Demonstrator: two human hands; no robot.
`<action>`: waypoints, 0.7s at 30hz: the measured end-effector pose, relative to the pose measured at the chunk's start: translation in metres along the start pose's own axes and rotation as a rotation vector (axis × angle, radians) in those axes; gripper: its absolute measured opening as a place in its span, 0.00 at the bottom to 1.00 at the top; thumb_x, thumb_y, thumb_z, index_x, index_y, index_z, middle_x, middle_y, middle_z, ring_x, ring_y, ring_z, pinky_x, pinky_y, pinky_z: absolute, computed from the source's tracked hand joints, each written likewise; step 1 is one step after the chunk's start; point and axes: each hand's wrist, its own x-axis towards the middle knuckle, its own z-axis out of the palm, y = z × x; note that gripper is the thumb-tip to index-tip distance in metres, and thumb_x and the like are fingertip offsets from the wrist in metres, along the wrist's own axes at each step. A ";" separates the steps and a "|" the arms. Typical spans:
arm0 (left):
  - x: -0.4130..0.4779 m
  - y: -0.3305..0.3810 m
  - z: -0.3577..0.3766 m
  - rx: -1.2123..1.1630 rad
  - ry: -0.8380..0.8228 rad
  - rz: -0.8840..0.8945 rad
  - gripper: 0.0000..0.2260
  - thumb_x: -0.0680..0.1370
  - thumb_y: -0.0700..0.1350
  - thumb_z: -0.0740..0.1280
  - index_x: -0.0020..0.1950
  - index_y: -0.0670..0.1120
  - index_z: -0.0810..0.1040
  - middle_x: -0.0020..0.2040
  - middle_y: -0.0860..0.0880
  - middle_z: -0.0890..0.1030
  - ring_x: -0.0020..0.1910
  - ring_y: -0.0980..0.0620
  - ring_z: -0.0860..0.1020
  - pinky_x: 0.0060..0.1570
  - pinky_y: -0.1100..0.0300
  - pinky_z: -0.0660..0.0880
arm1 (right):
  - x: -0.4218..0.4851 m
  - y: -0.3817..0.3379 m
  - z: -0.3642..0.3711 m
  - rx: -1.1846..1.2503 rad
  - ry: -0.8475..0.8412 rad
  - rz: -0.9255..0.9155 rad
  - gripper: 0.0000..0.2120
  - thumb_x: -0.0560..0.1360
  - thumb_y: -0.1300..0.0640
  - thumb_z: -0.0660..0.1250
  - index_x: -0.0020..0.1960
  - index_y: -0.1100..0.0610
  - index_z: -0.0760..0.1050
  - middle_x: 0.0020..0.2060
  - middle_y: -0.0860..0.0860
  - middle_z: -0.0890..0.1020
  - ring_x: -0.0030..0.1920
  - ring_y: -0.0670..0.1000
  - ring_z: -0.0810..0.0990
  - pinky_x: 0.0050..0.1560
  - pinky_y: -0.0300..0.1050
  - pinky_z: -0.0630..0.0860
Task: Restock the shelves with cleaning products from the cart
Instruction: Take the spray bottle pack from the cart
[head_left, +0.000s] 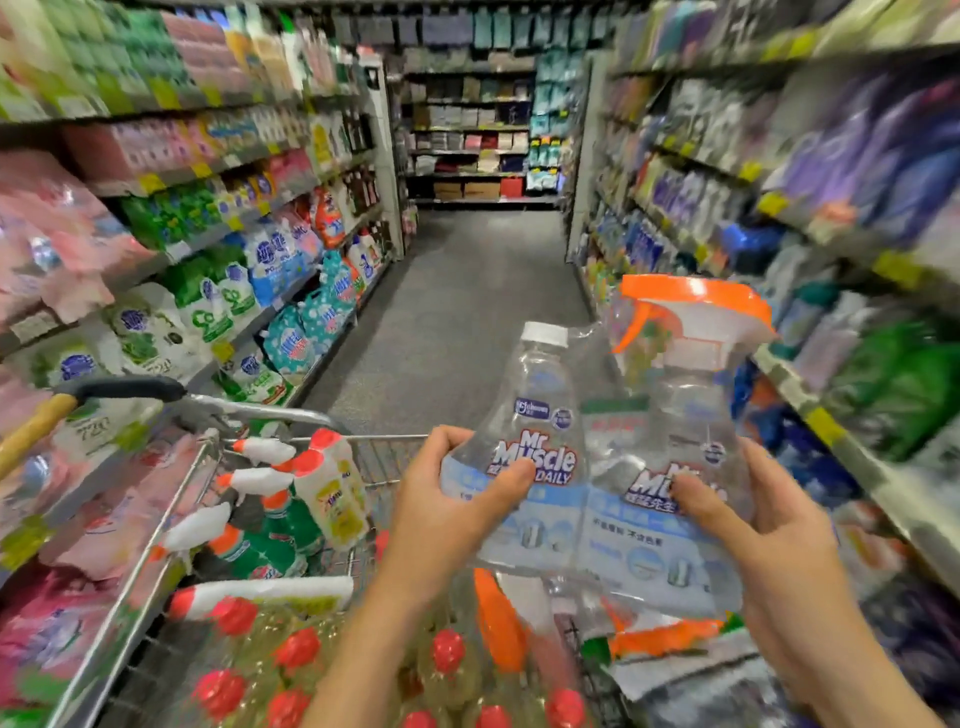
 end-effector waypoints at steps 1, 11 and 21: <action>-0.007 0.006 0.002 -0.015 -0.056 0.015 0.13 0.71 0.42 0.75 0.41 0.52 0.71 0.30 0.74 0.76 0.30 0.76 0.74 0.27 0.80 0.67 | -0.016 -0.005 -0.004 -0.009 0.062 0.001 0.33 0.57 0.32 0.77 0.60 0.40 0.78 0.54 0.46 0.84 0.53 0.49 0.83 0.42 0.47 0.82; -0.113 0.054 0.031 -0.229 -0.544 0.076 0.22 0.59 0.61 0.72 0.45 0.48 0.78 0.38 0.56 0.83 0.36 0.61 0.80 0.37 0.68 0.76 | -0.218 -0.082 -0.020 -0.121 0.522 -0.090 0.24 0.63 0.42 0.77 0.57 0.48 0.80 0.49 0.51 0.85 0.47 0.50 0.85 0.42 0.49 0.82; -0.253 0.122 0.081 -0.359 -1.084 0.251 0.10 0.65 0.56 0.73 0.42 0.58 0.76 0.38 0.74 0.78 0.39 0.76 0.77 0.34 0.80 0.70 | -0.422 -0.146 -0.023 -0.237 1.004 -0.165 0.17 0.69 0.55 0.72 0.58 0.50 0.79 0.50 0.53 0.85 0.46 0.51 0.85 0.38 0.44 0.81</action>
